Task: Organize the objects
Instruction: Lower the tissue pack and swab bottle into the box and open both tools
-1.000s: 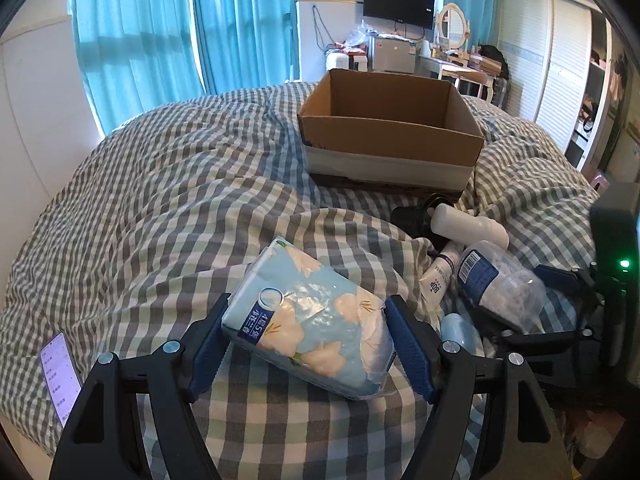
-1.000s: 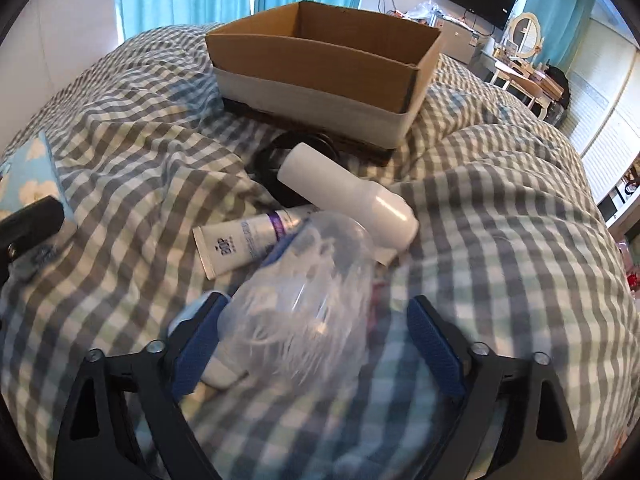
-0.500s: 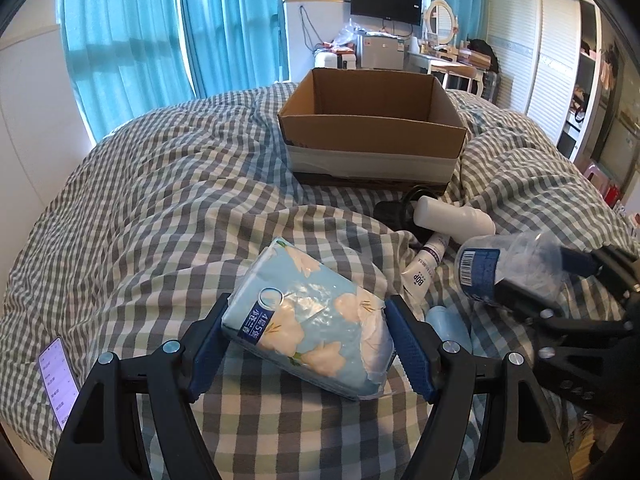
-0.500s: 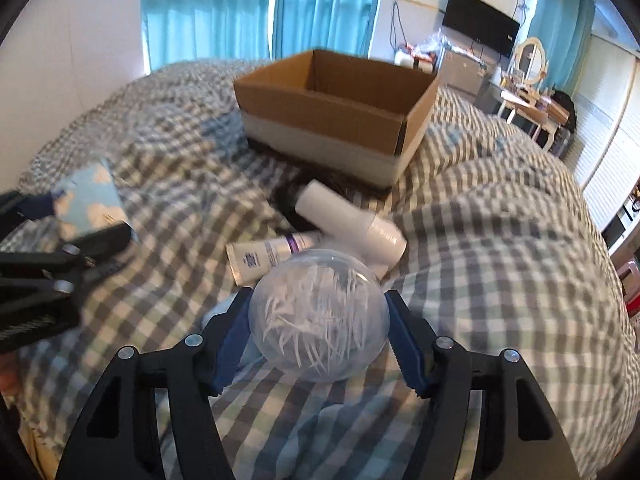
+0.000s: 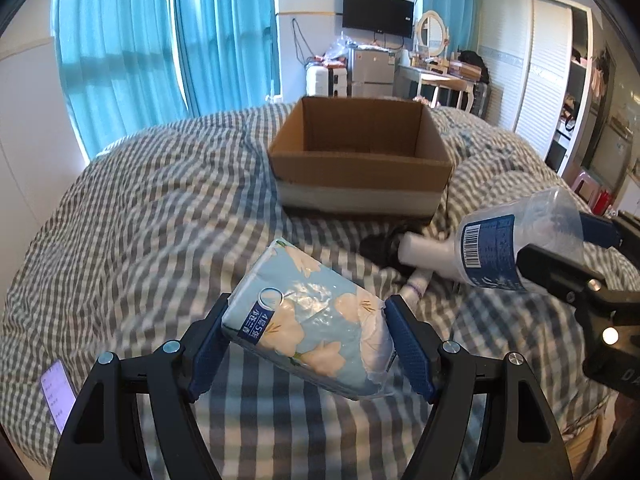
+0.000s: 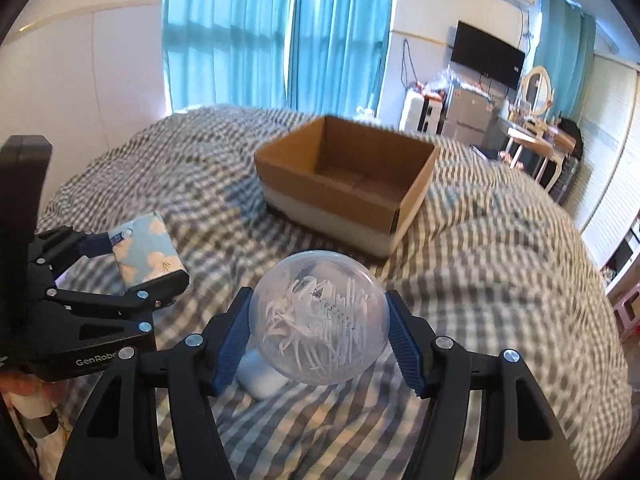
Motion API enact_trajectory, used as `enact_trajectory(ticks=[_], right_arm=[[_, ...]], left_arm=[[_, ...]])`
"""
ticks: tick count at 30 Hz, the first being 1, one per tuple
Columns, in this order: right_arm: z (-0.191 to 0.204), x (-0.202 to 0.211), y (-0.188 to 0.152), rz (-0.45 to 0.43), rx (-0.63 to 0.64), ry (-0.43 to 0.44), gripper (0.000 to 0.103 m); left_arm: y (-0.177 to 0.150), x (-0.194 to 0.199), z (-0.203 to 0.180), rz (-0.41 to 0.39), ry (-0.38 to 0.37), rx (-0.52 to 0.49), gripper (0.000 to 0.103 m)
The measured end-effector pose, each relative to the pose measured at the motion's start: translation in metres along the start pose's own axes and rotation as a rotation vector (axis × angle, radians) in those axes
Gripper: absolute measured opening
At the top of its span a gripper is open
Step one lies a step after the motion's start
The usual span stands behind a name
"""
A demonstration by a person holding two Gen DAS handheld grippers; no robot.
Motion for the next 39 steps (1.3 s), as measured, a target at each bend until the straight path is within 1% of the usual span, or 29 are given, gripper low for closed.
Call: enact_trajectory(ticks=[4, 11, 14, 16, 18, 23, 26, 28, 32, 36, 39], right_arm=[[-0.008, 0.016, 0.032, -0.055, 0.017, -0.003, 0.064], [-0.031, 0.03, 0.1, -0.135, 0.023, -0.004, 0.064], [-0.041, 0.027, 0.128, -0.152, 0.025, -0.007, 0.064], [-0.047, 0.024, 0.146, -0.159, 0.024, -0.009, 0.064], [-0.055, 0.017, 0.163, -0.166, 0.02, -0.007, 0.064], [-0.071, -0.011, 0.197, -0.154, 0.01, 0.005, 0.064], [-0.082, -0.036, 0.213, -0.119, -0.011, 0.026, 0.064], [-0.086, -0.055, 0.219, -0.096, -0.023, 0.045, 0.064], [-0.094, -0.098, 0.23, -0.044, -0.03, 0.062, 0.064], [-0.099, -0.133, 0.233, 0.003, -0.032, 0.077, 0.064], [-0.106, -0.155, 0.234, 0.031, -0.043, 0.095, 0.064]], left_arm=[[0.029, 0.009, 0.001, -0.031, -0.011, -0.013, 0.077], [0.097, 0.014, 0.0, -0.084, 0.011, -0.05, 0.077], [0.128, 0.009, 0.0, -0.108, 0.023, -0.055, 0.077], [0.148, -0.001, -0.001, -0.109, 0.025, -0.058, 0.077], [0.166, -0.01, 0.0, -0.114, 0.011, -0.057, 0.077], [0.202, -0.034, -0.002, -0.114, -0.003, -0.071, 0.077], [0.222, -0.057, -0.004, -0.099, -0.012, -0.09, 0.077], [0.23, -0.072, -0.007, -0.084, -0.01, -0.1, 0.077], [0.24, -0.105, -0.015, -0.045, -0.018, -0.134, 0.077], [0.237, -0.134, -0.021, -0.012, -0.02, -0.173, 0.077], [0.237, -0.152, -0.023, 0.015, -0.041, -0.179, 0.077]])
Point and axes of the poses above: each gripper's, at about its wrist camera, not at the fingertips, and x roughly against the way its jaws point, z to its left, y to its top, the point moved 4 cm from there along -x, roughly the way its jaws point, and after that the axes turned 14 degrees about z, right-handed, at the moved point
